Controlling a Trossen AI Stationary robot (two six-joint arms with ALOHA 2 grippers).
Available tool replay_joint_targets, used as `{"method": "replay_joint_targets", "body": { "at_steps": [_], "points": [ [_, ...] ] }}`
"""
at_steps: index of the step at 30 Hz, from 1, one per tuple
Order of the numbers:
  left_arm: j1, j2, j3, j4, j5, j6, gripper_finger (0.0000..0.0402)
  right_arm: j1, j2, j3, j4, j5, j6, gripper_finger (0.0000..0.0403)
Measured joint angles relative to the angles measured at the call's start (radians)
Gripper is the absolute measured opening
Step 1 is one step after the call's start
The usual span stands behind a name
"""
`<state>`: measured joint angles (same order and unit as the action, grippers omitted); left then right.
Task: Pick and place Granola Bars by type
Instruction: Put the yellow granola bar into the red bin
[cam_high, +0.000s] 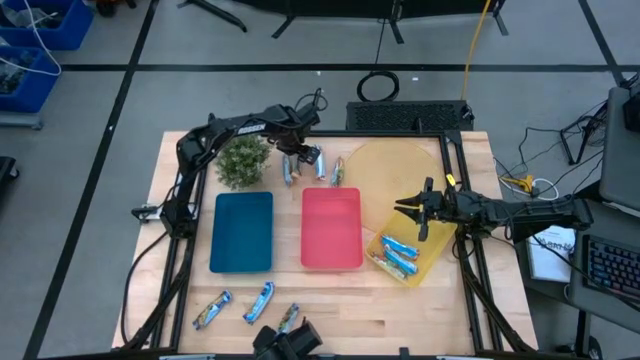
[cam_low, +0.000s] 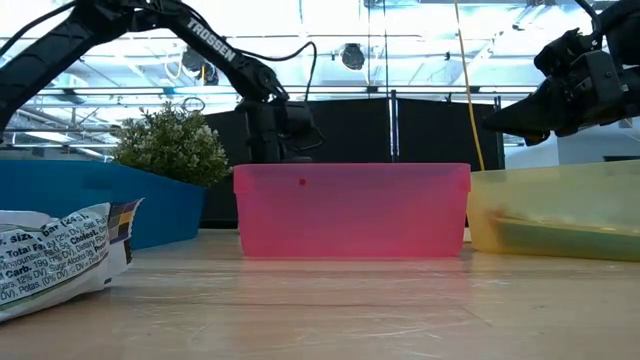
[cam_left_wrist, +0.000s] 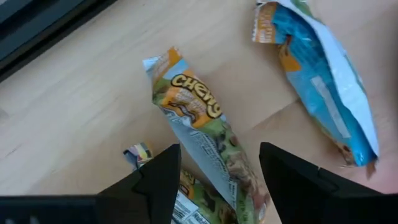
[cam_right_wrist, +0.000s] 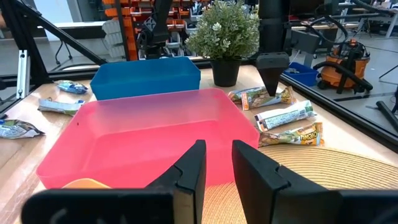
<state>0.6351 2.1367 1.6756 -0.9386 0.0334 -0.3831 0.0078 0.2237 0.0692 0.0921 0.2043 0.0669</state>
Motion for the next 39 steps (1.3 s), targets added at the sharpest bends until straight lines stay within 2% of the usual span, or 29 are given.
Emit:
{"method": "replay_joint_targets", "body": {
  "at_steps": [6,12,15,18,23,24,31,39],
  "points": [
    [0.003,0.005,-0.017,0.038,0.070,-0.018,0.0225,0.000,0.000,0.000,-0.012,0.000,0.000,0.0073],
    [-0.001,0.005,-0.079,0.072,0.052,-0.021,0.0225,0.000,0.000,0.000,-0.014,0.000,0.000,0.0073],
    [0.002,0.005,-0.102,0.073,0.043,-0.023,0.0212,0.000,0.000,0.000,-0.014,0.000,0.000,0.0073],
    [0.006,0.003,-0.112,0.074,0.044,-0.014,0.0168,0.000,0.000,0.000,-0.014,0.000,0.000,0.0073],
    [0.007,0.003,-0.114,0.092,0.037,0.044,0.0036,0.000,0.000,0.000,-0.014,0.000,0.000,0.0073],
    [0.006,0.003,-0.114,0.102,0.035,0.052,0.0025,0.000,0.000,0.000,-0.014,0.000,0.000,0.0073],
    [-0.019,-0.013,-0.065,0.119,0.018,0.127,0.0023,0.000,0.000,0.000,-0.018,0.000,0.000,0.0073],
    [-0.115,-0.221,-0.020,0.049,0.009,0.162,0.0022,0.000,0.000,0.000,-0.020,0.000,0.000,0.0073]
  ]
}}
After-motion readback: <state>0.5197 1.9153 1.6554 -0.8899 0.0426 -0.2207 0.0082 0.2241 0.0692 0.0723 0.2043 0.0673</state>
